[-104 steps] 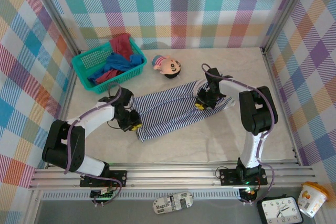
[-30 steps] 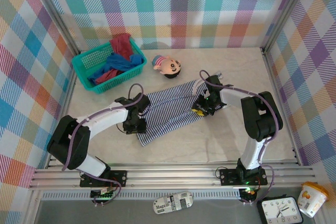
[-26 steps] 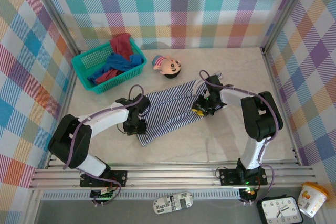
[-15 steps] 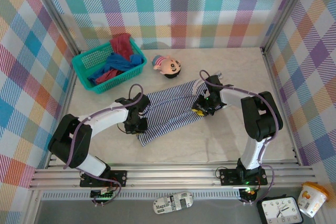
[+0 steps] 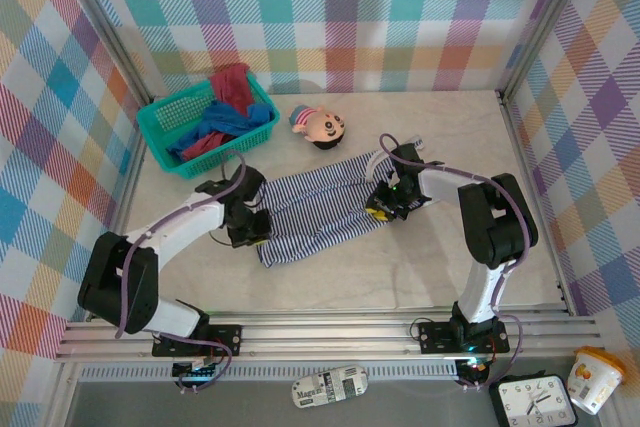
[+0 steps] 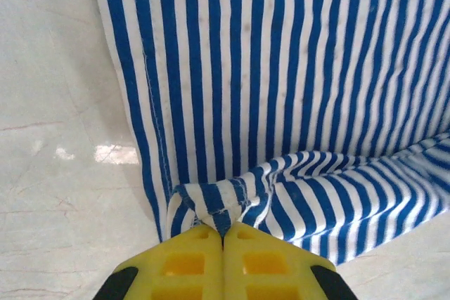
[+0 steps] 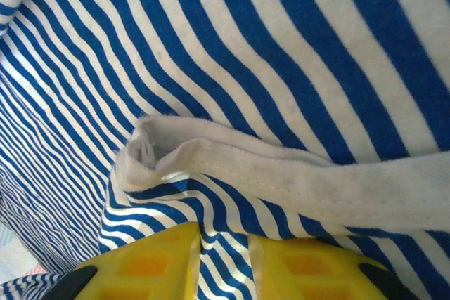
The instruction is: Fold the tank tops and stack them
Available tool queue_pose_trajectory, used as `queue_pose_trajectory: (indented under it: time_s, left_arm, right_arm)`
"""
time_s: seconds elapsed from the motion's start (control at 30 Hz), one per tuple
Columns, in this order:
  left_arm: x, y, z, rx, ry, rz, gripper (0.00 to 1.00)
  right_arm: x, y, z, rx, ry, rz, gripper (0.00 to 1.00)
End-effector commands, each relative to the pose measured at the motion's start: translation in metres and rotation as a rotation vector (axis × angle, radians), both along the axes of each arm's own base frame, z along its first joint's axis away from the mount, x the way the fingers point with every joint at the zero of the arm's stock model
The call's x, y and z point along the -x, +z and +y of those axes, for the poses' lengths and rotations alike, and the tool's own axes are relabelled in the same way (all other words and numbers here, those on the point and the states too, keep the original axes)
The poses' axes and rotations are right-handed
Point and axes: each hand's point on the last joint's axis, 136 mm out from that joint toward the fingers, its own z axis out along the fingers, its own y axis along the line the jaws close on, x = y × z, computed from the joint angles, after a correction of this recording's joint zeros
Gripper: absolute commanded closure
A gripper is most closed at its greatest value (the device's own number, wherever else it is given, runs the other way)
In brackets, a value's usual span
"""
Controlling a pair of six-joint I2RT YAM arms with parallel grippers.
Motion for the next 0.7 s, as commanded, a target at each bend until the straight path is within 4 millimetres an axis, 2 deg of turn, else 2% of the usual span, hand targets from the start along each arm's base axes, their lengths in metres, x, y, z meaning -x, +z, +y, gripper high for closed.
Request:
queue_pose_trajectory:
  time_s: [0.0,0.13,0.23,0.43,0.57,0.67]
  left_arm:
    - [-0.007,0.004,-0.001,0.082,0.061,0.016,1.00]
    - [-0.019,-0.002,0.008,0.088,0.100,0.030,1.00]
    - [-0.022,-0.013,0.014,0.056,0.100,0.058,1.00]
    - [-0.022,-0.030,0.037,-0.095,0.069,0.080,0.98]
    - [-0.022,-0.035,0.046,-0.168,0.021,0.095,0.88]
    - [-0.024,-0.026,0.043,-0.174,-0.025,0.084,0.79]
  right_arm:
    - [0.014,-0.033,-0.016,0.098,0.003,0.076,0.73]
    - [0.016,-0.037,-0.017,0.104,0.011,0.083,0.73]
    - [0.017,-0.037,-0.017,0.106,0.010,0.082,0.73]
    - [0.006,-0.024,-0.018,0.100,-0.012,0.034,0.71]
    - [0.004,-0.025,-0.023,0.117,-0.032,0.042,0.71]
    - [0.000,-0.023,-0.022,0.117,-0.024,0.032,0.70]
